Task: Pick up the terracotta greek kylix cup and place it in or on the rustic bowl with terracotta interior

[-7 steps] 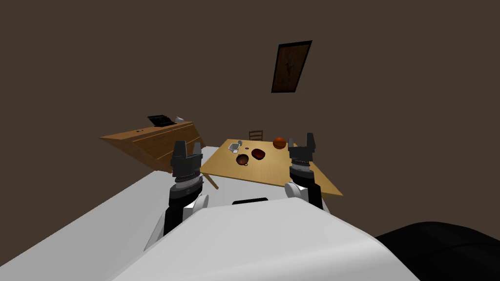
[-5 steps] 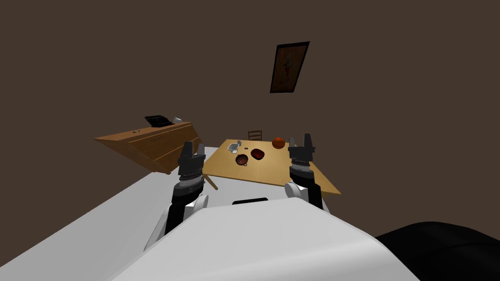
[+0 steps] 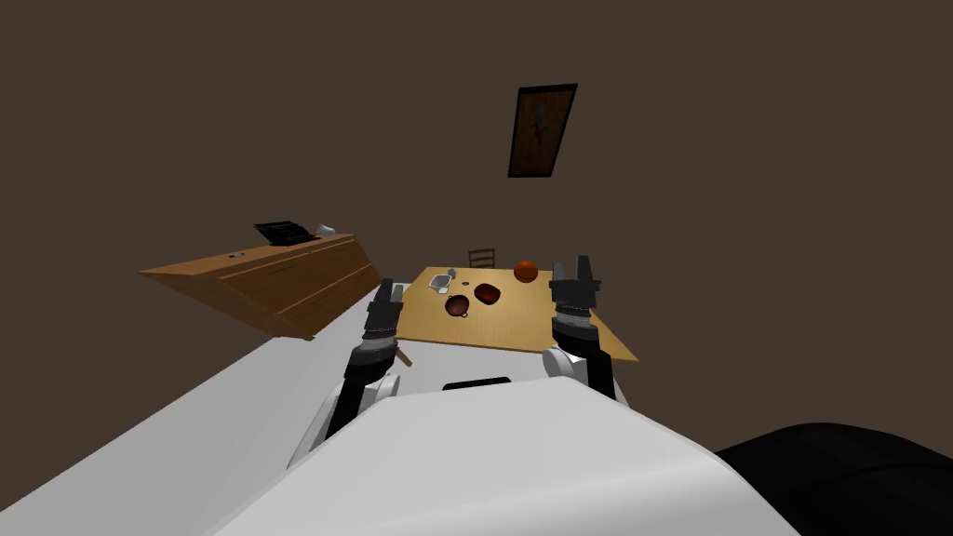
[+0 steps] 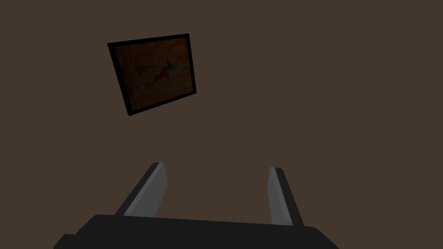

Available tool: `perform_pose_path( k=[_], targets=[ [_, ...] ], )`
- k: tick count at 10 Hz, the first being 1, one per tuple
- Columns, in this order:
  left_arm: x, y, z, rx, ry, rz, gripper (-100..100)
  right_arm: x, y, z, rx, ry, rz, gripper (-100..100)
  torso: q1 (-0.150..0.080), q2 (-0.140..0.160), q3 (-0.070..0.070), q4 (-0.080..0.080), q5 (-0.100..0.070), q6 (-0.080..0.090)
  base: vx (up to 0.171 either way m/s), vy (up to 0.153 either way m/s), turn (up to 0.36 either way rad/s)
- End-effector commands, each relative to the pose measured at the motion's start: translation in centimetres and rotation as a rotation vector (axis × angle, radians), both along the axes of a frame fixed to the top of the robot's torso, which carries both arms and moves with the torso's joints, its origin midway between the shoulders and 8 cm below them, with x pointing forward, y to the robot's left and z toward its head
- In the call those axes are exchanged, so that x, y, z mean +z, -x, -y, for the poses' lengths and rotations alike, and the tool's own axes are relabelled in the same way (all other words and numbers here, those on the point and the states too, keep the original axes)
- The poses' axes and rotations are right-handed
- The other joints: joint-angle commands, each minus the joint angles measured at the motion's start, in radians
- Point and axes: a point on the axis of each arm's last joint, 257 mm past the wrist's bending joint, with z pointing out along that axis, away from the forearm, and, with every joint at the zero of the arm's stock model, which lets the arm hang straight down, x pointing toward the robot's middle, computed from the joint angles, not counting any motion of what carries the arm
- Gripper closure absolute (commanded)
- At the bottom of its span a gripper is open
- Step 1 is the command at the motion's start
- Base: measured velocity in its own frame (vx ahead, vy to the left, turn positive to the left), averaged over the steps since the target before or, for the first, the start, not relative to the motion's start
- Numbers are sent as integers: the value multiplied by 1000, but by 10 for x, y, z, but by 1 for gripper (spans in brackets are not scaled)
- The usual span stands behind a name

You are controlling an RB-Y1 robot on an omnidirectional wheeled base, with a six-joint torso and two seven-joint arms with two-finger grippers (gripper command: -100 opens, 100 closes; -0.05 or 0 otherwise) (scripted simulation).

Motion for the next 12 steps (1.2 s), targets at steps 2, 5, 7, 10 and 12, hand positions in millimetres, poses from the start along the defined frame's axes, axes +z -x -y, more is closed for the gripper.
perform_pose_path(
  k=[2, 5, 7, 10, 12],
  targets=[
    [-32, -20, -5, 14, -3, -88, -100, 0, 0, 0, 0, 0, 0, 0, 0, 0, 0, 0, 0, 0, -2, 2, -54],
    [-73, -37, -10, 34, -8, -201, -100, 0, 0, 0, 0, 0, 0, 0, 0, 0, 0, 0, 0, 0, -5, 2, -91],
    [-112, -51, -15, 53, -14, -309, -100, 0, 0, 0, 0, 0, 0, 0, 0, 0, 0, 0, 0, 0, -8, 5, -131],
    [-180, -66, -23, 83, -19, -484, -100, 0, 0, 0, 0, 0, 0, 0, 0, 1, 0, 0, 0, 0, -12, 6, -140],
    [-204, -70, -26, 93, -20, -547, -100, 0, 0, 0, 0, 0, 0, 0, 0, 1, 1, 0, 0, 0, -10, 5, -77]
  ],
)
